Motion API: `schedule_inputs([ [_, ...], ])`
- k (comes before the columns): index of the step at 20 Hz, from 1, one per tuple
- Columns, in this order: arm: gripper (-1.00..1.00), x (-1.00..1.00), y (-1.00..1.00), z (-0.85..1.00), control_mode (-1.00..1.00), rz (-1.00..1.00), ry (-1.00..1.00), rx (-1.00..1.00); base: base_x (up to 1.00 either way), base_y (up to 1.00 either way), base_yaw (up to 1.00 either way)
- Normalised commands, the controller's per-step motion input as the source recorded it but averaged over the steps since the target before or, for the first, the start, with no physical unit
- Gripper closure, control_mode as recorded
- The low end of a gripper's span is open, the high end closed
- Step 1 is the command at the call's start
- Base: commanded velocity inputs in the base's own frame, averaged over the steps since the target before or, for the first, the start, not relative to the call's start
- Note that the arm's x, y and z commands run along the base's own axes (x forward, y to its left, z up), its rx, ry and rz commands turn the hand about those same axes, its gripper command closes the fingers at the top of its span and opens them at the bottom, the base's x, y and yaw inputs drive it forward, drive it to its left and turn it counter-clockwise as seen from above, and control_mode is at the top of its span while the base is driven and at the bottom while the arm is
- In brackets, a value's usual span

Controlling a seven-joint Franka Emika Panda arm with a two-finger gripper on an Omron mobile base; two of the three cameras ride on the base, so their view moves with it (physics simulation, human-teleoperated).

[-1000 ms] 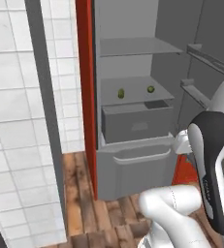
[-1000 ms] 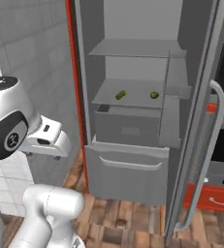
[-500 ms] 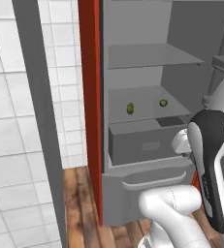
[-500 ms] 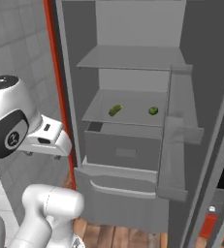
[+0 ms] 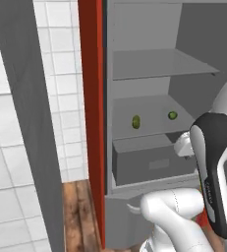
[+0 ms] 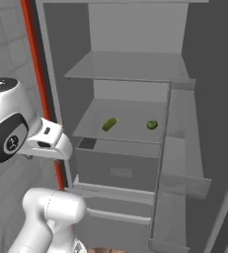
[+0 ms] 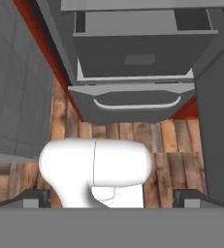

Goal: Gather the cucumber and avocado from the fridge and place them on a tray on the dining counter. Then gather the fishs from the fridge and place them on the other tray.

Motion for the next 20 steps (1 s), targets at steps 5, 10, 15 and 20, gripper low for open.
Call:
schedule_inputs([
  [5,-1.0,0.0,0.0,0.0,1.0,0.0,0.0,0.0,0.55,-0.34,0.0],
  [10,-1.0,0.0,0.0,0.0,1.0,0.0,0.0,0.0,0.42,-0.33,0.01],
  [15,-1.0,0.0,0.0,0.0,1.0,0.0,0.0,0.0,0.51,-0.16,0.0],
  [20,-1.0,0.0,0.0,0.0,1.0,0.0,0.0,0.0,0.51,-0.03,0.0],
])
